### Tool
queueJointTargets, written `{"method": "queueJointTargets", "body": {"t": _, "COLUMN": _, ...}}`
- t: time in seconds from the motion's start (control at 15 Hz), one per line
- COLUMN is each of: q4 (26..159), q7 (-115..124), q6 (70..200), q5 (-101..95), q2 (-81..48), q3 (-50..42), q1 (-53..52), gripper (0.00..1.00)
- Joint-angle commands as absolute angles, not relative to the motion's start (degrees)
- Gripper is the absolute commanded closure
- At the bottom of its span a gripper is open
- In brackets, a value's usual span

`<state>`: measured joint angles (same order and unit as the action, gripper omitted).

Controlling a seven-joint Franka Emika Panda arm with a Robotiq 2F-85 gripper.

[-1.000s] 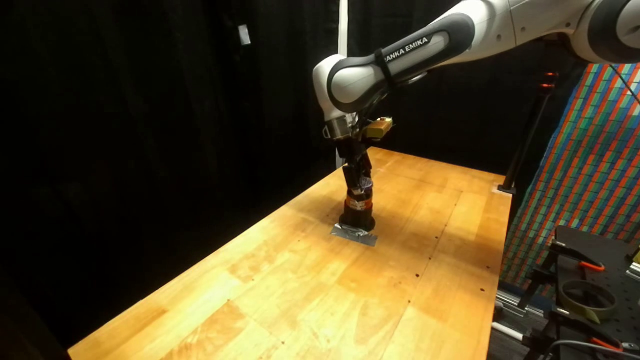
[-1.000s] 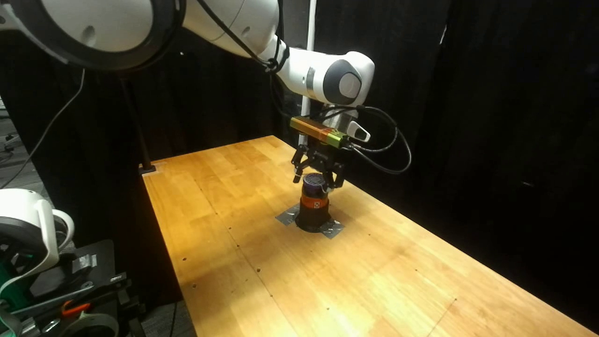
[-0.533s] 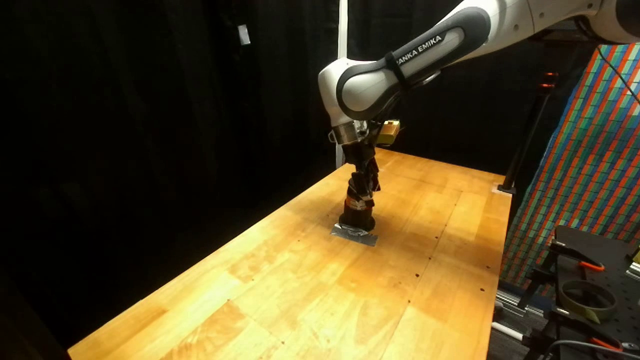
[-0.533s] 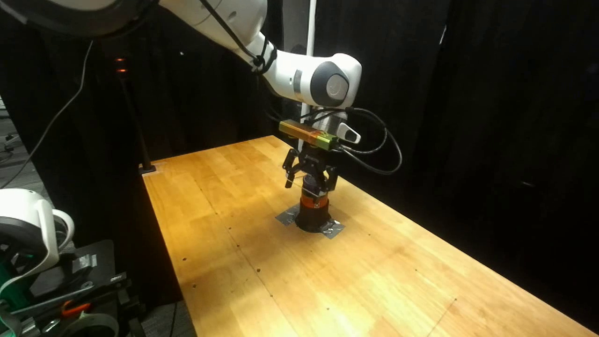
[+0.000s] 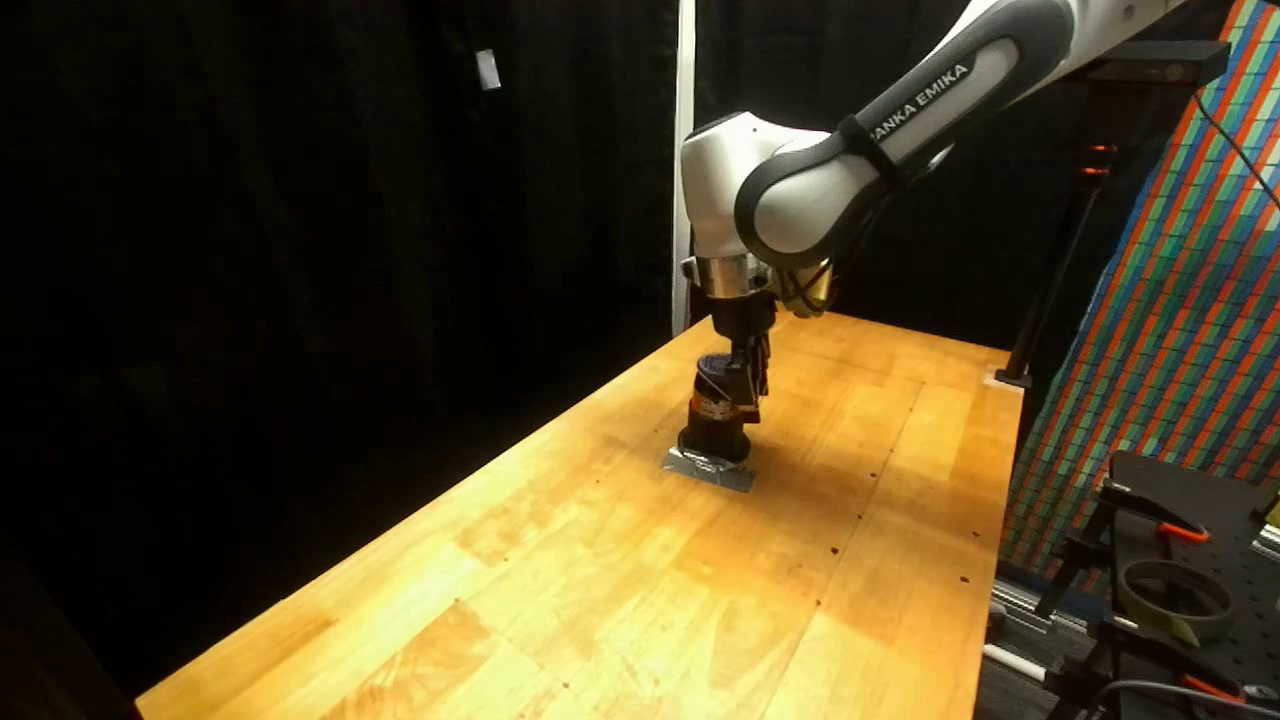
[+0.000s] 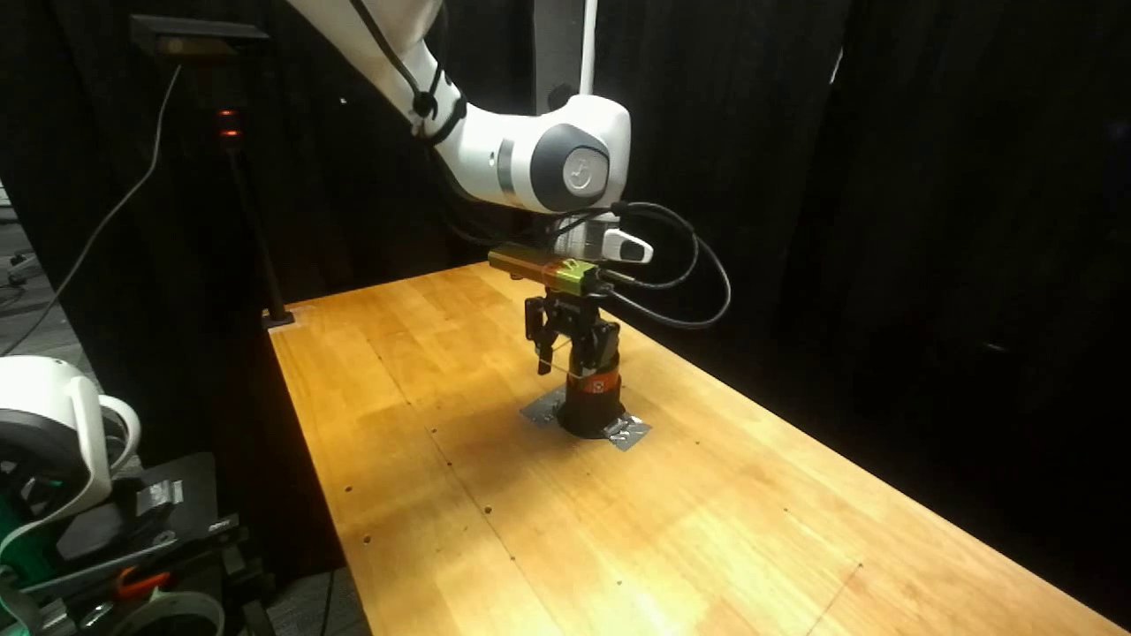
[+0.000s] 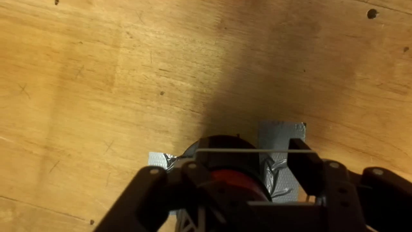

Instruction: Put the rubber band on the jar.

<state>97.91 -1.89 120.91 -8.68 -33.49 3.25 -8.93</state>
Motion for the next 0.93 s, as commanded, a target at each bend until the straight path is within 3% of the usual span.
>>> {"method": "queueJointTargets", "body": {"t": 0.0, "q4": 111.8, "q7": 2.3, "q6": 130.9, "q5": -11.3, "q2": -25.3, "q3": 2.6, "q1": -9.8, "gripper": 0.65}}
{"method": "queueJointTargets", "body": {"t": 0.13, "q4": 116.1, "q7": 4.5, "q6": 135.8, "q5": -12.7, "q2": -23.2, "q3": 2.2, "q1": -9.9, "gripper": 0.8}}
{"method": "queueJointTargets", "body": {"t": 0.33, "q4": 122.0, "q7": 7.5, "q6": 142.3, "q5": -14.5, "q2": -20.5, "q3": 1.4, "q1": -10.2, "gripper": 0.84}}
{"method": "queueJointTargets", "body": {"t": 0.87, "q4": 136.0, "q7": 17.6, "q6": 165.1, "q5": -21.4, "q2": -16.7, "q3": -3.7, "q1": -13.2, "gripper": 0.79}}
